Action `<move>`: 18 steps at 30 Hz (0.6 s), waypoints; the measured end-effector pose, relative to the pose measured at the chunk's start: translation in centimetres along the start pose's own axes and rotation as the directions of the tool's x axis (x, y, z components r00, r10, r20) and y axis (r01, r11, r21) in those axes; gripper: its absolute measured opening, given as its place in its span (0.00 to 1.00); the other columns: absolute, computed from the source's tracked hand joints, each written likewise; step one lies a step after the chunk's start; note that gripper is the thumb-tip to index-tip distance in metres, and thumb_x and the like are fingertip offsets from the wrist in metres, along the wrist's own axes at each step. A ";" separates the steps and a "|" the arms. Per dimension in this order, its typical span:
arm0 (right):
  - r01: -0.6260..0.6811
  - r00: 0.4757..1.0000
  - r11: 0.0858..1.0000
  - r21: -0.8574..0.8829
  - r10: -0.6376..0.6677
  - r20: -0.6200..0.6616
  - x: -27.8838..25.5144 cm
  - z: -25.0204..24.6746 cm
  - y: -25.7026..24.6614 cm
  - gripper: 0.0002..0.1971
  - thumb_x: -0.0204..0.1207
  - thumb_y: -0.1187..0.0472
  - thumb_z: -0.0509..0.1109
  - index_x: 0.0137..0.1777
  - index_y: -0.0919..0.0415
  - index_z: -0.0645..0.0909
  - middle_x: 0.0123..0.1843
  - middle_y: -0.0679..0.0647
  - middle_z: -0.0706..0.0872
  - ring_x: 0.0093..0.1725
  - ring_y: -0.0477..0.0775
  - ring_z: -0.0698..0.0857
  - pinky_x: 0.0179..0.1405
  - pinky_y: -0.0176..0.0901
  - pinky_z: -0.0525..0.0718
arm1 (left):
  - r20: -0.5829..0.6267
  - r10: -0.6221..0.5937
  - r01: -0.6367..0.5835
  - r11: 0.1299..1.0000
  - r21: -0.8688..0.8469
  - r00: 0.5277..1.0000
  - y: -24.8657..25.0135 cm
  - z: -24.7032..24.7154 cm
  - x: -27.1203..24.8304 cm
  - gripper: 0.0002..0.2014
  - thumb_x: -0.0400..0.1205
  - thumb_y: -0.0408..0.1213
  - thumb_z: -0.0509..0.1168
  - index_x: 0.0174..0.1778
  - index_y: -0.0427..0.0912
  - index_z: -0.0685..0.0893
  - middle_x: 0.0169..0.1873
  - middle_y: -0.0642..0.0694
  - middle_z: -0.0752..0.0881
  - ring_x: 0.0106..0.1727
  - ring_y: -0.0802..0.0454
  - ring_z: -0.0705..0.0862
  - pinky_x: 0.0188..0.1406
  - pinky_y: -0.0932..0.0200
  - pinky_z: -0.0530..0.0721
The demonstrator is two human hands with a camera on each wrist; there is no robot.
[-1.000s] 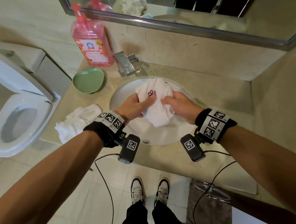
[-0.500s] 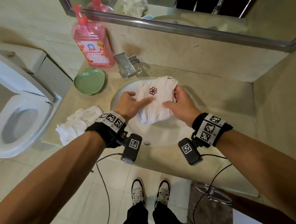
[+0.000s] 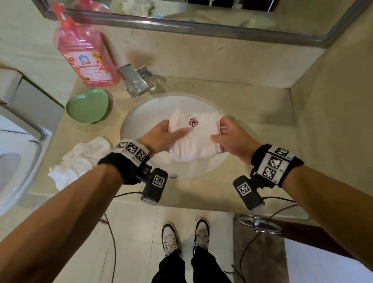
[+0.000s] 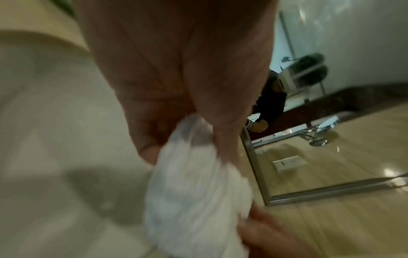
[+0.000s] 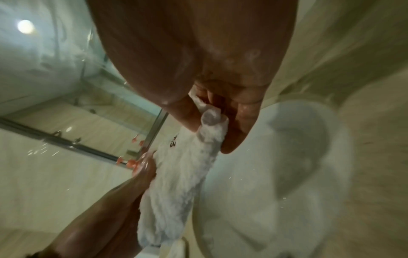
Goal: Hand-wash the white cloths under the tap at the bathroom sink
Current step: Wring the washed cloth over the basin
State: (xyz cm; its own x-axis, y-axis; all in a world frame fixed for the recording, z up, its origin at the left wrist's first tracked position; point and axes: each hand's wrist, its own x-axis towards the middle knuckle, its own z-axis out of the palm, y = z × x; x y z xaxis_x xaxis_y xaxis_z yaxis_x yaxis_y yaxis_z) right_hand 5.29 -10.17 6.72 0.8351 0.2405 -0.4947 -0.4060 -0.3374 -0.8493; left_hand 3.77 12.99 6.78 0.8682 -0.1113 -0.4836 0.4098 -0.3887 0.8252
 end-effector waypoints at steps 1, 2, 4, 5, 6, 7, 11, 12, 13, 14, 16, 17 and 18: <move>-0.024 1.000 1.000 0.008 0.025 -0.019 -0.8 -0.9 0.9 0.13 0.81 0.68 0.69 0.61 0.53 0.78 0.53 0.51 0.89 0.52 0.53 0.89 0.44 0.47 0.89 | 0.127 0.009 0.004 0.995 -0.098 0.992 0.1 0.8 -0.2 0.11 0.81 0.44 0.71 0.53 0.45 0.79 0.41 0.50 0.91 0.38 0.57 0.90 0.33 0.64 0.86; -0.050 0.998 0.999 0.015 0.051 -0.039 -1.7 -1.8 1.9 0.15 0.80 0.69 0.68 0.64 0.55 0.79 0.53 0.52 0.88 0.51 0.54 0.88 0.43 0.47 0.88 | 0.215 0.020 0.016 0.986 -0.164 0.977 0.1 1.7 -0.2 0.12 0.80 0.36 0.73 0.56 0.44 0.79 0.44 0.50 0.92 0.43 0.57 0.91 0.36 0.63 0.87; -0.082 0.993 0.997 0.015 0.083 -0.078 -3.3 -3.4 3.9 0.20 0.80 0.70 0.68 0.70 0.56 0.77 0.57 0.57 0.87 0.55 0.59 0.88 0.49 0.54 0.89 | 0.291 -0.015 0.085 0.970 -0.227 0.957 0.1 4.2 -0.1 0.19 0.80 0.28 0.70 0.65 0.40 0.75 0.54 0.45 0.90 0.54 0.48 0.90 0.50 0.51 0.89; -0.092 0.990 0.996 0.003 0.091 -0.104 -4.0 -4.1 5.0 0.22 0.79 0.71 0.68 0.71 0.56 0.77 0.58 0.58 0.86 0.56 0.60 0.88 0.52 0.57 0.89 | 0.307 -0.039 0.114 0.966 -0.231 0.951 0.0 5.5 0.0 0.21 0.81 0.27 0.69 0.68 0.39 0.73 0.58 0.41 0.87 0.57 0.43 0.88 0.55 0.44 0.88; -0.101 0.986 0.995 -0.002 0.100 -0.130 -4.6 -4.8 6.3 0.22 0.79 0.71 0.70 0.71 0.56 0.77 0.57 0.58 0.86 0.55 0.61 0.88 0.52 0.58 0.89 | 0.313 -0.059 0.136 0.964 -0.228 0.948 -0.3 6.9 0.2 0.21 0.81 0.26 0.68 0.69 0.38 0.71 0.60 0.38 0.85 0.58 0.40 0.87 0.57 0.41 0.87; -0.110 0.982 0.994 0.008 0.110 -0.150 -5.3 -5.5 7.6 0.21 0.78 0.71 0.71 0.69 0.56 0.78 0.56 0.58 0.86 0.54 0.61 0.88 0.48 0.56 0.90 | 0.311 -0.086 0.161 0.961 -0.225 0.946 -0.7 8.3 0.5 0.21 0.82 0.27 0.68 0.70 0.36 0.71 0.61 0.36 0.85 0.58 0.39 0.87 0.57 0.39 0.87; -0.169 0.962 0.984 -0.053 0.153 -0.227 -6.1 -8.1 12.6 0.19 0.73 0.67 0.79 0.60 0.53 0.79 0.52 0.54 0.87 0.47 0.55 0.89 0.31 0.39 0.86 | 0.294 -0.174 0.224 0.963 -0.147 0.940 -2.8 13.0 1.9 0.20 0.79 0.28 0.72 0.64 0.34 0.73 0.61 0.34 0.85 0.55 0.37 0.88 0.46 0.46 0.90; -0.198 0.955 0.977 -0.078 0.174 -0.240 -5.8 -8.7 13.8 0.19 0.72 0.66 0.81 0.58 0.53 0.78 0.53 0.54 0.86 0.47 0.55 0.89 0.31 0.39 0.86 | 0.283 -0.194 0.230 0.968 -0.100 0.939 -3.4 13.9 2.3 0.21 0.78 0.30 0.74 0.63 0.35 0.74 0.59 0.35 0.86 0.52 0.38 0.89 0.42 0.48 0.90; -0.226 0.949 0.969 -0.095 0.197 -0.245 -5.5 -9.1 14.9 0.19 0.71 0.65 0.83 0.55 0.53 0.77 0.53 0.54 0.85 0.47 0.56 0.88 0.32 0.41 0.87 | 0.269 -0.219 0.239 0.970 -0.046 0.938 -4.1 14.7 2.6 0.22 0.77 0.32 0.75 0.63 0.36 0.75 0.57 0.36 0.87 0.49 0.39 0.89 0.40 0.49 0.91; -0.247 0.946 0.962 -0.116 0.213 -0.246 -5.1 -9.3 16.0 0.19 0.70 0.65 0.83 0.52 0.53 0.76 0.52 0.54 0.85 0.46 0.55 0.88 0.34 0.43 0.88 | 0.249 -0.241 0.247 0.969 0.010 0.938 -4.8 15.5 2.9 0.23 0.76 0.35 0.77 0.63 0.36 0.76 0.55 0.37 0.87 0.47 0.40 0.90 0.41 0.47 0.91; -0.256 0.947 0.941 -0.221 0.199 -0.250 -4.5 -9.5 17.9 0.16 0.69 0.64 0.83 0.46 0.54 0.78 0.48 0.53 0.86 0.43 0.51 0.87 0.35 0.41 0.87 | 0.192 -0.260 0.239 0.962 0.130 0.946 -6.1 16.8 3.3 0.25 0.73 0.41 0.80 0.62 0.40 0.78 0.51 0.42 0.88 0.45 0.42 0.90 0.47 0.46 0.91; -0.251 0.953 0.920 -0.301 0.179 -0.246 -4.3 -9.6 18.6 0.13 0.70 0.64 0.83 0.43 0.54 0.79 0.45 0.51 0.86 0.40 0.47 0.86 0.34 0.37 0.84 | 0.150 -0.253 0.221 0.954 0.201 0.956 -6.6 17.4 3.5 0.25 0.71 0.45 0.80 0.60 0.43 0.78 0.49 0.45 0.88 0.45 0.45 0.90 0.48 0.49 0.90; -0.244 0.957 0.896 -0.371 0.161 -0.242 -4.2 -9.6 19.2 0.11 0.70 0.64 0.82 0.40 0.54 0.80 0.42 0.49 0.87 0.37 0.45 0.86 0.33 0.35 0.82 | 0.102 -0.237 0.202 0.940 0.277 0.966 -7.0 17.8 3.7 0.25 0.70 0.48 0.80 0.58 0.46 0.79 0.48 0.48 0.88 0.45 0.48 0.89 0.48 0.54 0.89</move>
State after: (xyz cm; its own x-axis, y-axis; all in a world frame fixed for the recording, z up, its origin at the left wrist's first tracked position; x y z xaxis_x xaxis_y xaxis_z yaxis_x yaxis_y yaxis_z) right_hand -2.48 -26.37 -5.75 0.8237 -0.0444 -0.5652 -0.4301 -0.6986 -0.5719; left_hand -0.89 -0.94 -6.00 0.7132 -0.1082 -0.6925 0.4827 -0.6406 0.5972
